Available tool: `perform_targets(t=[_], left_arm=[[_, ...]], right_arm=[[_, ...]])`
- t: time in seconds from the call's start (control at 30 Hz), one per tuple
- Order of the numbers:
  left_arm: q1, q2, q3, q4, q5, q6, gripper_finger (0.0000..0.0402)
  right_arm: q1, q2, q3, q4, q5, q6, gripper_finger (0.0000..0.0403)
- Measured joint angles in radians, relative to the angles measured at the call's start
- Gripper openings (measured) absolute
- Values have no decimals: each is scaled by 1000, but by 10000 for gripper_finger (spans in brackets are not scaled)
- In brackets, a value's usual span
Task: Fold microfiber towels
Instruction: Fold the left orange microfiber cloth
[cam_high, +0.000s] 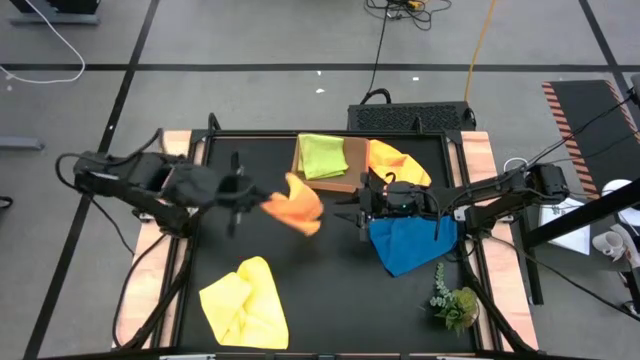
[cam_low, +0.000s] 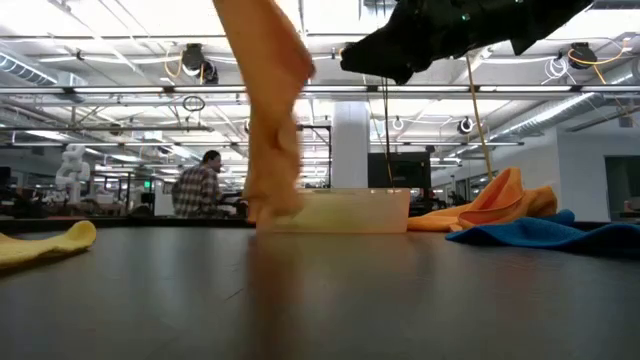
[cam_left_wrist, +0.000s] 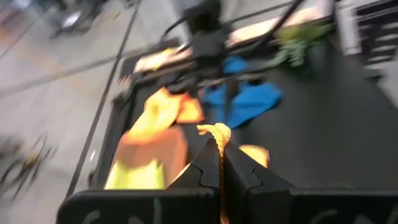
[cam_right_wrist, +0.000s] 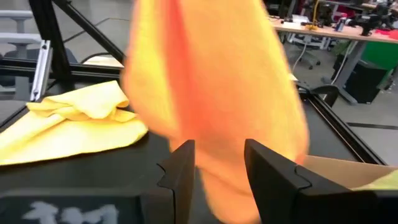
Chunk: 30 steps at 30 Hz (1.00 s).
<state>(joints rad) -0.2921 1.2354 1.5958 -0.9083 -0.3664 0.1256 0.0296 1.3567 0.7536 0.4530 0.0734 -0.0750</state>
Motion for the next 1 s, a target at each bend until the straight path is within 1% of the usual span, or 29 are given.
perform_targets(t=[0.1,0.2,0.27,0.33,0.43,0.6,0.7,0.9,1.0], left_arm=[[-95,0,3,-7,-13,22,1],[-153,0,-31,-29,-47,-11,1],[-166,1,-68,-25,-55,-45,1],[-169,2,-115,-25,-50,-77,1],[-168,2,-183,-24,-15,-129,1],[-168,2,-273,-3,62,-215,1],[-169,2,-314,4,74,-247,1],[-170,2,-362,16,100,-304,3],[-170,2,-375,42,107,-308,1]], right_arm=[[8,0,0,0,0,-1,130],[12,0,0,5,1,-1,130],[12,0,0,10,-2,-1,130],[12,5,0,19,-27,-1,130],[17,36,0,62,-75,8,131],[33,136,1,151,-89,8,131],[31,209,1,189,-128,26,131],[24,352,11,210,-130,68,131],[15,432,35,209,-138,104,131]])
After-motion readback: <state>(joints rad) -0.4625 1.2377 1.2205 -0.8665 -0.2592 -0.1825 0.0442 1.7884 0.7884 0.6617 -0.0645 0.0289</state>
